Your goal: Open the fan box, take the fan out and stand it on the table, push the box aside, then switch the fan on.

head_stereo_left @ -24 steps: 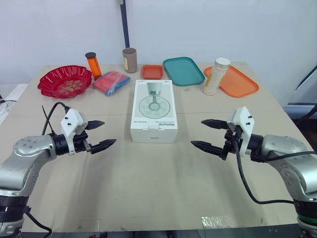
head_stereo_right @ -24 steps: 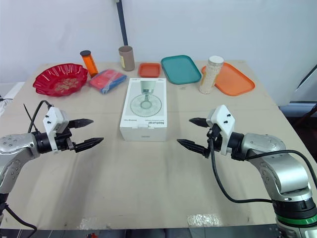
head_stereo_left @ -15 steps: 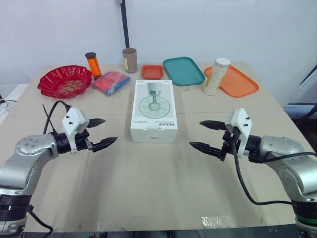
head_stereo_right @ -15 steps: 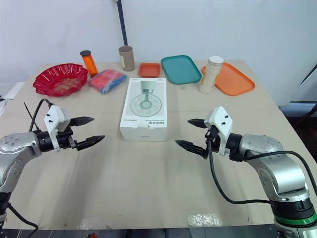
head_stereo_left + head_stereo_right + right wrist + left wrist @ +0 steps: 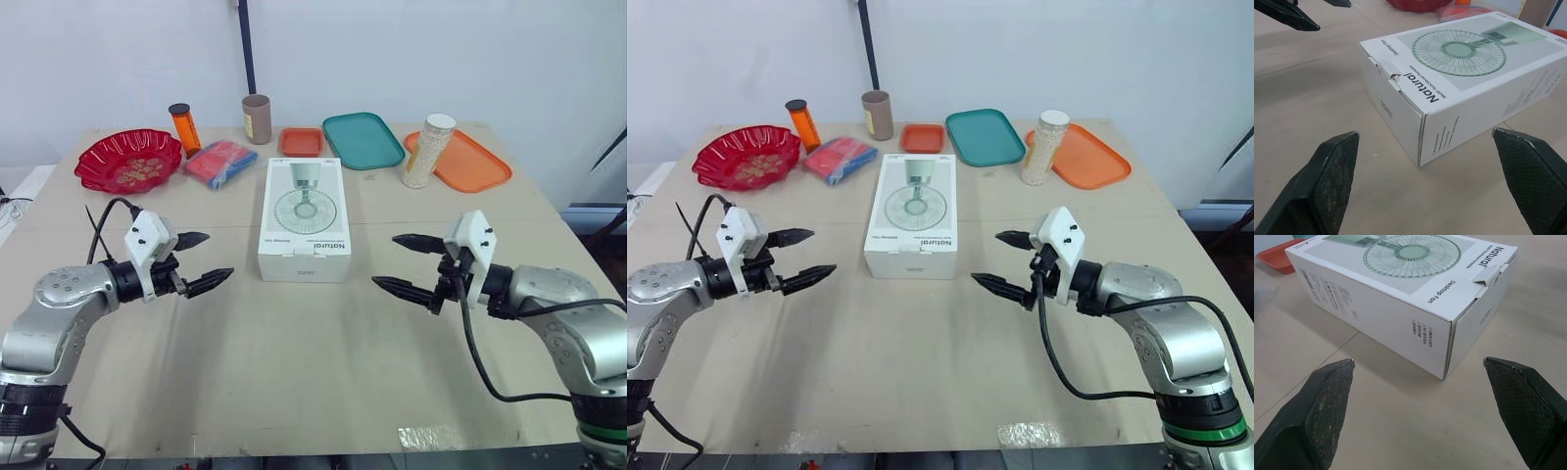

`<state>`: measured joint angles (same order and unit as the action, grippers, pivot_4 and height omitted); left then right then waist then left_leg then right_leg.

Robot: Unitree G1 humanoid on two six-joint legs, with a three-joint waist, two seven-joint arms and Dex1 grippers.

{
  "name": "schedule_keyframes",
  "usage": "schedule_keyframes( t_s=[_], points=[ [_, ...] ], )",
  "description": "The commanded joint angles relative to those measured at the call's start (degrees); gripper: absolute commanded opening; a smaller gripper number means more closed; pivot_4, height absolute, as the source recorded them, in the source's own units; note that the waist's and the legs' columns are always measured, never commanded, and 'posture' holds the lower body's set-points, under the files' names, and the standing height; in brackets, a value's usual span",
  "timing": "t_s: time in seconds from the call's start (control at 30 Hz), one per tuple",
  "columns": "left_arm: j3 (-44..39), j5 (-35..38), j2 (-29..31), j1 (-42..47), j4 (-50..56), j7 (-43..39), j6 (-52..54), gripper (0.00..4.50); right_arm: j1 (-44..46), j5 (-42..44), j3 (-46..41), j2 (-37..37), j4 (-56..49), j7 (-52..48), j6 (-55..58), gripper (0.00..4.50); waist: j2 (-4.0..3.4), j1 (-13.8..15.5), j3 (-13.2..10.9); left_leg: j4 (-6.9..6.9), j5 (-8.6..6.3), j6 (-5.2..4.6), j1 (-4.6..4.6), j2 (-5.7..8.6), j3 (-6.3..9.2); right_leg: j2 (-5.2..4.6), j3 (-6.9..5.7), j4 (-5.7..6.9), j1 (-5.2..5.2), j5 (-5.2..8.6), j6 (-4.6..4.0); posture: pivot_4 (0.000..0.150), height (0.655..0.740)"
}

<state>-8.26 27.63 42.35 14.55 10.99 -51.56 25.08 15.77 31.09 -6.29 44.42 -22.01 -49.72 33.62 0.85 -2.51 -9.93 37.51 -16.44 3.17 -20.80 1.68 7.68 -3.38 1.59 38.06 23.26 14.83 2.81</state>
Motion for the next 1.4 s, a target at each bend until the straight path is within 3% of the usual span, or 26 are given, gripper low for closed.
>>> schedule_keyframes(
  t_s=[0.03, 0.1, 0.17, 0.23, 0.3, 0.33, 0.37, 0.47, 0.63, 0.8, 1.4],
  points=[
    [-0.8, 2.9, -3.0, 4.9, -0.9, 0.5, -0.1, 3.97, 4.1, -1.2, 1.1, -1.3, 0.5, 1.0, -1.5, 4.50, 0.01, 0.0, 0.0, 0.01, 0.00, 0.00, 0.00, 0.00, 0.00, 0.00, 0.00, 0.00, 0.00, -0.01, 0.00, 0.150, 0.7400],
    [0.6, 2.5, -5.3, 7.7, -2.4, 1.1, -0.7, 3.46, 6.5, -3.1, 3.0, -2.0, 1.4, 1.5, -2.3, 4.50, 0.01, 0.0, 0.0, 0.05, 0.00, 0.00, 0.00, 0.00, 0.00, 0.01, -0.01, 0.01, -0.01, -0.03, 0.00, 0.150, 0.7400],
    [2.3, 1.5, -7.3, 10.2, -4.0, 1.2, -1.5, 2.65, 9.0, -5.2, 4.8, -3.0, 3.0, 2.5, -2.9, 4.50, 0.01, 0.0, 0.0, 0.06, 0.01, 0.02, 0.00, 0.00, 0.00, 0.01, -0.01, 0.02, -0.01, -0.04, 0.00, 0.150, 0.7400],
    [3.8, 0.5, -9.2, 13.0, -6.4, 0.8, -2.8, 2.26, 11.6, -6.5, 6.5, -4.3, 4.5, 3.2, -3.4, 4.50, 0.01, 0.0, 0.0, 0.06, 0.01, 0.02, 0.00, 0.01, -0.01, 0.00, -0.01, 0.02, -0.01, -0.04, 0.00, 0.150, 0.7400],
    [4.7, -0.3, -11.1, 15.7, -9.5, 0.9, -4.2, 1.43, 13.0, -7.7, 7.7, -5.2, 5.4, 3.2, -4.2, 4.50, 0.02, 0.0, 0.0, 0.06, 0.03, 0.05, -0.05, 0.01, -0.01, 0.00, -0.02, 0.01, 0.05, -0.06, -0.01, 0.150, 0.7400],
    [5.2, -0.8, -11.8, 16.9, -11.0, 0.6, -5.0, 1.25, 13.5, -8.5, 8.3, -5.6, 5.9, 3.1, -5.0, 4.50, 0.02, 0.0, 0.0, 0.07, 0.03, 0.05, -0.06, 0.01, -0.01, 0.00, -0.02, 0.02, 0.06, -0.06, -0.01, 0.150, 0.7400],
    [6.2, -1.6, -12.6, 17.9, -12.5, 0.0, -6.1, 0.74, 13.9, -9.0, 8.7, -6.2, 6.2, 3.3, -5.4, 4.50, 0.02, 0.0, 0.0, 0.07, 0.03, 0.05, -0.05, 0.01, -0.01, 0.00, -0.02, 0.01, 0.05, -0.06, -0.02, 0.150, 0.7400],
    [8.9, -4.1, -14.6, 20.3, -16.7, -1.2, -9.0, 0.08, 15.0, -9.8, 9.6, -8.6, 6.6, 4.6, -5.8, 4.50, 0.03, 0.0, 0.0, 0.09, 0.04, 0.07, -0.12, 0.02, 0.00, -0.01, -0.03, 0.01, 0.10, -0.06, -0.02, 0.150, 0.7400],
    [13.2, -11.0, -16.8, 23.7, -26.0, -1.1, -15.0, 0.08, 17.2, -12.2, 13.9, -12.5, 6.5, 5.7, -6.2, 4.50, 0.02, 0.0, 0.0, 0.12, 0.06, 0.10, -0.14, 0.02, 0.03, 0.00, -0.06, 0.04, 0.12, -0.08, -0.04, 0.150, 0.7400],
    [13.8, -12.9, -17.5, 24.0, -28.6, -1.1, -17.2, 0.08, 18.5, -15.7, 18.2, -13.0, 7.2, 4.5, -7.0, 4.50, 0.03, -0.1, 0.0, 0.13, 0.05, 0.09, -0.14, 0.02, 0.03, 0.00, -0.06, 0.04, 0.15, -0.09, -0.03, 0.150, 0.7400],
    [12.7, -13.2, -18.2, 20.2, -24.3, 0.4, -17.4, 0.08, 23.6, -22.9, 20.9, -17.4, 16.7, 6.2, -10.6, 4.50, 0.02, -0.1, 0.0, 0.18, 0.20, 0.34, -0.21, 0.08, 0.16, -0.02, -0.12, 0.06, 0.17, -0.10, -0.02, 0.150, 0.7400]
  ],
)
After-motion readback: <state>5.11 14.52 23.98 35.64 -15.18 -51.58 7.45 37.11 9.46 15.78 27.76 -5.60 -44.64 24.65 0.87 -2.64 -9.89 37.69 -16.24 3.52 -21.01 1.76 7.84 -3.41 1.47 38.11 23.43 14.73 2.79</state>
